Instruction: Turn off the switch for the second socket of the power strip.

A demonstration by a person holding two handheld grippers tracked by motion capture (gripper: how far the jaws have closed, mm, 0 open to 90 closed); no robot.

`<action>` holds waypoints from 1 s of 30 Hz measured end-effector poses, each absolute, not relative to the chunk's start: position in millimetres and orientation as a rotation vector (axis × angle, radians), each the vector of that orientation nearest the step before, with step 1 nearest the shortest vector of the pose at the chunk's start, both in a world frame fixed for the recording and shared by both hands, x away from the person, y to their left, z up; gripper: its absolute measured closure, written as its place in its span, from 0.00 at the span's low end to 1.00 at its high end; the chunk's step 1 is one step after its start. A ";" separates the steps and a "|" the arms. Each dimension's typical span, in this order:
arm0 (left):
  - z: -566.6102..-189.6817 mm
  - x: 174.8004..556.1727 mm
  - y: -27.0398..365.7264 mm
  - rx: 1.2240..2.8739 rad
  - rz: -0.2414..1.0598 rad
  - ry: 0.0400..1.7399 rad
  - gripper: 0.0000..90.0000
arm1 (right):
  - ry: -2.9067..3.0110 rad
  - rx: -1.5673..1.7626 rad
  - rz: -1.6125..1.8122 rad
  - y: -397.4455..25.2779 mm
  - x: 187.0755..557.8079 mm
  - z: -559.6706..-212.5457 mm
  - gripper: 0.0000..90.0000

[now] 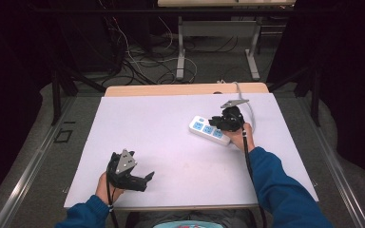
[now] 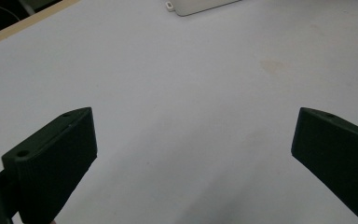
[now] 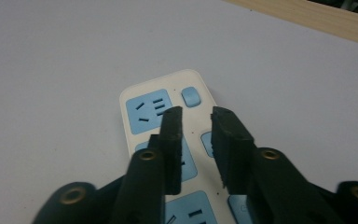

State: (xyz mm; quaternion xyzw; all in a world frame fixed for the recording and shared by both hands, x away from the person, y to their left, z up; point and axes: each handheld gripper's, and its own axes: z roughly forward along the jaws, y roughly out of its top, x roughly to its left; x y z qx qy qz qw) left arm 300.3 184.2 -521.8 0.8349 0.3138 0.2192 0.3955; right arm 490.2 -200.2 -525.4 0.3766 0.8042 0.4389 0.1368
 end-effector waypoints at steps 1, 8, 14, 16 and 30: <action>-522.4 300.6 183.8 2.110 0.562 0.794 0.00 | 2.328 1.104 1.267 -199.6 489.3 -525.0 0.93; -522.2 300.5 184.3 2.122 0.559 0.792 0.00 | 2.310 1.122 1.241 -196.9 490.9 -529.2 1.00; -522.6 300.3 183.6 2.125 0.554 0.796 0.00 | 2.295 1.131 1.222 -196.9 493.6 -533.8 1.00; -522.8 300.5 183.8 2.127 0.554 0.793 0.00 | 2.286 1.131 1.222 -197.4 494.8 -535.3 1.00; -523.0 300.2 183.7 2.128 0.553 0.794 0.00 | 2.280 1.123 1.168 -191.4 497.2 -541.9 1.00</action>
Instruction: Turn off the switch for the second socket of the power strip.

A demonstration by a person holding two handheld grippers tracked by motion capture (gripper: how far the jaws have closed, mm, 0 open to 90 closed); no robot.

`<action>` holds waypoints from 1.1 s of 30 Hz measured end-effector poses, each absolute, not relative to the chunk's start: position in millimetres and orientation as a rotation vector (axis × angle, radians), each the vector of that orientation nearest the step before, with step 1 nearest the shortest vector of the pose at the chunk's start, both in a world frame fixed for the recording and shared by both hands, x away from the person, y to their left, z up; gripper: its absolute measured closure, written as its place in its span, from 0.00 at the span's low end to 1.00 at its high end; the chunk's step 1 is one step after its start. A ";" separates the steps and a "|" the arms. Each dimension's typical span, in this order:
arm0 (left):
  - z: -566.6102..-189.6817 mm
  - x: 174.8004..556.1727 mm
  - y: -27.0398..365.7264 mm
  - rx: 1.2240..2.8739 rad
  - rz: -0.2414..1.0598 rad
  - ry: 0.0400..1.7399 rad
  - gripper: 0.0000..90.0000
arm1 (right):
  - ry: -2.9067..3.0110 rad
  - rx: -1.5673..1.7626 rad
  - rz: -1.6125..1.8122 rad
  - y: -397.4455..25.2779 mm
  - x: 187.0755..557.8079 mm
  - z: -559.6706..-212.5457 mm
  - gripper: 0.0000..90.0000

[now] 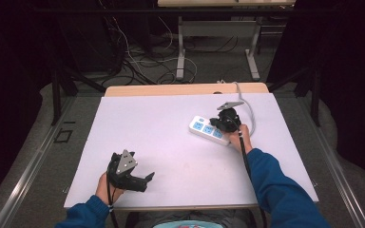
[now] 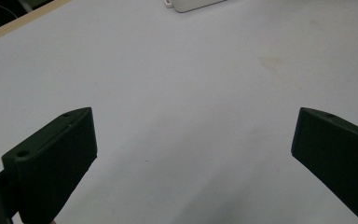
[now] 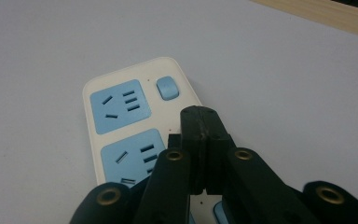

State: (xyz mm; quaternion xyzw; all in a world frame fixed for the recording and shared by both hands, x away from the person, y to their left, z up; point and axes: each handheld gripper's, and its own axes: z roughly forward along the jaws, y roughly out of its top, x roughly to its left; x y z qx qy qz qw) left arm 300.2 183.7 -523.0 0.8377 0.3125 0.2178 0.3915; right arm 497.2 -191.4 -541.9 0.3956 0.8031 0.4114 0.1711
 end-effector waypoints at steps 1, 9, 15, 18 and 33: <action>-523.0 300.2 183.6 2.129 0.553 0.793 0.00 | 2.278 1.131 1.172 -191.0 497.0 -542.1 1.00; -523.6 300.8 182.7 2.129 0.560 0.785 0.00 | 2.267 1.115 1.165 -189.6 495.9 -543.0 1.00; -523.0 300.5 182.8 2.136 0.558 0.785 0.00 | 2.266 1.125 1.171 -189.6 495.2 -543.6 1.00; -523.6 300.7 182.6 2.130 0.561 0.785 0.00 | 2.265 1.123 1.174 -190.1 495.6 -543.8 1.00; -523.1 300.1 182.5 2.135 0.558 0.787 0.00 | 2.267 1.128 1.174 -190.1 495.4 -544.0 1.00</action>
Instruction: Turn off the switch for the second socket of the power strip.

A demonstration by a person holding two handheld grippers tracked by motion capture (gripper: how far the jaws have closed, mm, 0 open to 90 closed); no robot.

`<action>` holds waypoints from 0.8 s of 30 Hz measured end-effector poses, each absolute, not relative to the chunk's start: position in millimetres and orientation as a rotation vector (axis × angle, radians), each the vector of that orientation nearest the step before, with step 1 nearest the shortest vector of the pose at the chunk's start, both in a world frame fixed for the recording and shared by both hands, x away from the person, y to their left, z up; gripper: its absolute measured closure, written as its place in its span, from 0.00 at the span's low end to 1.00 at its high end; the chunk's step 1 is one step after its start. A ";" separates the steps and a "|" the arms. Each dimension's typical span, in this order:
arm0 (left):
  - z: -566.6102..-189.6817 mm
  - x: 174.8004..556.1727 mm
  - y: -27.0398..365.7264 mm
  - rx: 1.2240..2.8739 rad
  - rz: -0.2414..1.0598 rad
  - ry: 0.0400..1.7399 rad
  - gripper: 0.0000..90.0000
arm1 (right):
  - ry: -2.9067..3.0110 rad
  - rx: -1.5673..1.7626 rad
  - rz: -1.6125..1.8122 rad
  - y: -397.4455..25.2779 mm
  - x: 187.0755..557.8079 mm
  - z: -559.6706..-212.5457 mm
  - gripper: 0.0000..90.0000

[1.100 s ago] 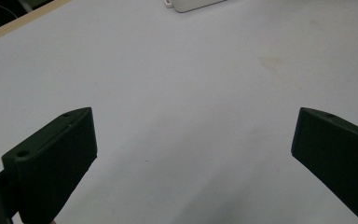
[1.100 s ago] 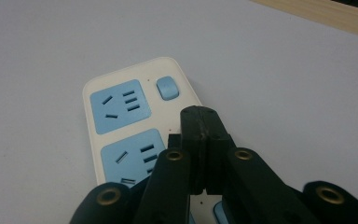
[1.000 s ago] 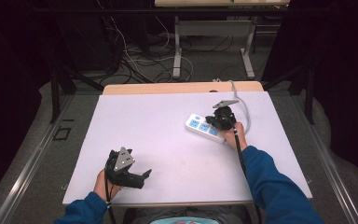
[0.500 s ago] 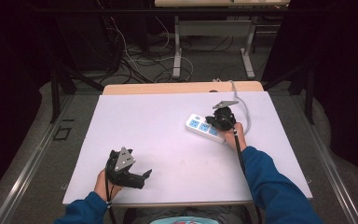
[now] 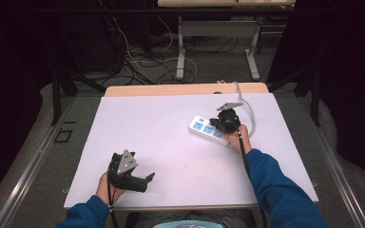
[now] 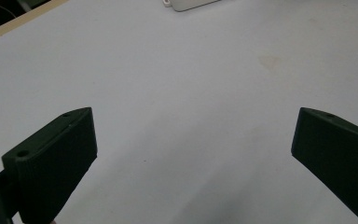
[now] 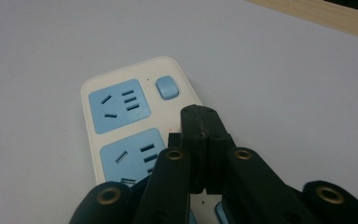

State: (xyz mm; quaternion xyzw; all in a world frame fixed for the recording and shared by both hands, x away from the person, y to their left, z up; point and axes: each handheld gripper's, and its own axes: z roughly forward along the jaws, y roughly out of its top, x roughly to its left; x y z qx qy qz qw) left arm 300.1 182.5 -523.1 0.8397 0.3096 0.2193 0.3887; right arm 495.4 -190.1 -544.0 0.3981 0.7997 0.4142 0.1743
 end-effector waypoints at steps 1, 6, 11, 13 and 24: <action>-523.1 300.1 182.5 2.136 0.558 0.788 0.00 | 2.261 1.133 1.171 -190.3 495.4 -543.9 1.00; -523.9 300.0 181.9 2.128 0.555 0.792 0.00 | 2.262 1.143 1.171 -190.2 495.2 -544.0 1.00; -523.5 299.7 182.1 2.133 0.552 0.791 0.00 | 2.259 1.142 1.170 -190.3 495.3 -544.2 1.00; -523.9 299.8 181.8 2.128 0.556 0.792 0.00 | 2.258 1.152 1.174 -190.2 495.0 -544.3 1.00; -523.7 299.6 181.8 2.134 0.552 0.788 0.00 | 2.258 1.162 1.180 -190.4 495.5 -545.1 1.00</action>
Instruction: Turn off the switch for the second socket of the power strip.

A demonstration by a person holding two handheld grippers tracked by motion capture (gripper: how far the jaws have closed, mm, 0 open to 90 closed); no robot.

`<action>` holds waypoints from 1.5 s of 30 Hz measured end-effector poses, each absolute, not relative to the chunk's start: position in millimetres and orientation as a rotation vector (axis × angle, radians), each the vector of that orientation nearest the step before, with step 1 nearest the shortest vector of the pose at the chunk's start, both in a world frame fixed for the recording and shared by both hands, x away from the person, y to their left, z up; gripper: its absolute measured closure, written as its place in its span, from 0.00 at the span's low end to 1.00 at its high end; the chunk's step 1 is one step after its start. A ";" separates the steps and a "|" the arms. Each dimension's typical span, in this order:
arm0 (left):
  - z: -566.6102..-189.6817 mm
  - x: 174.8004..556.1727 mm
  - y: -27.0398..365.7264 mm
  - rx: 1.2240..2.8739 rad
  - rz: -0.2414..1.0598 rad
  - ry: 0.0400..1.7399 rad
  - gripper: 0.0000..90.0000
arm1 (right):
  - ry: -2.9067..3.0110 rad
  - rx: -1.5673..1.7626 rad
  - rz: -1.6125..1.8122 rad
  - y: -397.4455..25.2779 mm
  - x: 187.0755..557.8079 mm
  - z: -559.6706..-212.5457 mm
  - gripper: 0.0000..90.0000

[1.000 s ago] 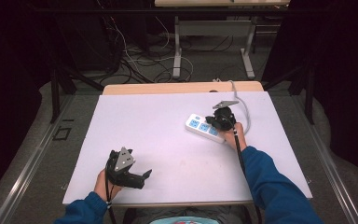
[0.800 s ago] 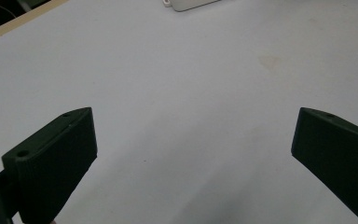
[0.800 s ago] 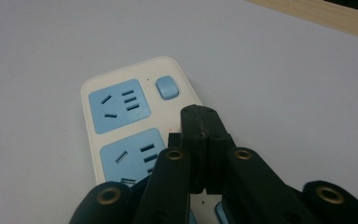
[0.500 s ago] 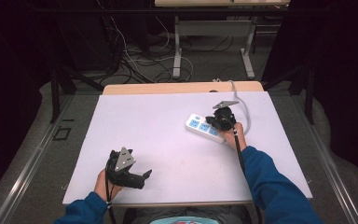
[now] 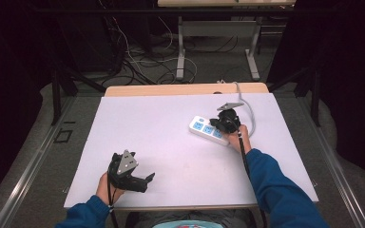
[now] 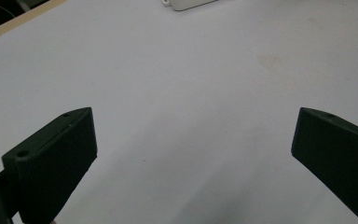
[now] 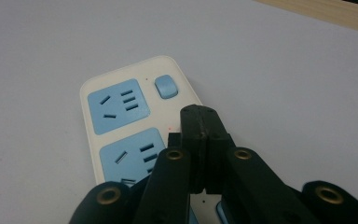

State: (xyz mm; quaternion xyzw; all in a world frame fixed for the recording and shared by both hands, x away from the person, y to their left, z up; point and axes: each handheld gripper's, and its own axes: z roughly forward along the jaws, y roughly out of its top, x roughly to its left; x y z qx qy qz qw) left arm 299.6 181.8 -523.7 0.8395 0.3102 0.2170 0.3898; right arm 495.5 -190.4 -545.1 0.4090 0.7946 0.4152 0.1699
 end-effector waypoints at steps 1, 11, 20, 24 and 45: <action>-524.1 299.7 181.6 2.128 0.556 0.789 0.00 | 2.255 1.164 1.178 -190.4 495.4 -545.1 1.00; -524.0 299.7 181.5 2.132 0.555 0.787 0.00 | 2.254 1.166 1.178 -190.2 495.3 -545.1 1.00; -524.1 299.6 181.4 2.133 0.554 0.782 0.00 | 2.253 1.154 1.173 -190.1 495.2 -545.1 1.00; -523.7 299.6 181.6 2.145 0.549 0.778 0.00 | 2.254 1.165 1.184 -190.2 494.9 -545.2 1.00; -524.0 299.6 181.4 2.145 0.552 0.777 0.00 | 2.254 1.150 1.160 -188.3 494.5 -543.7 1.00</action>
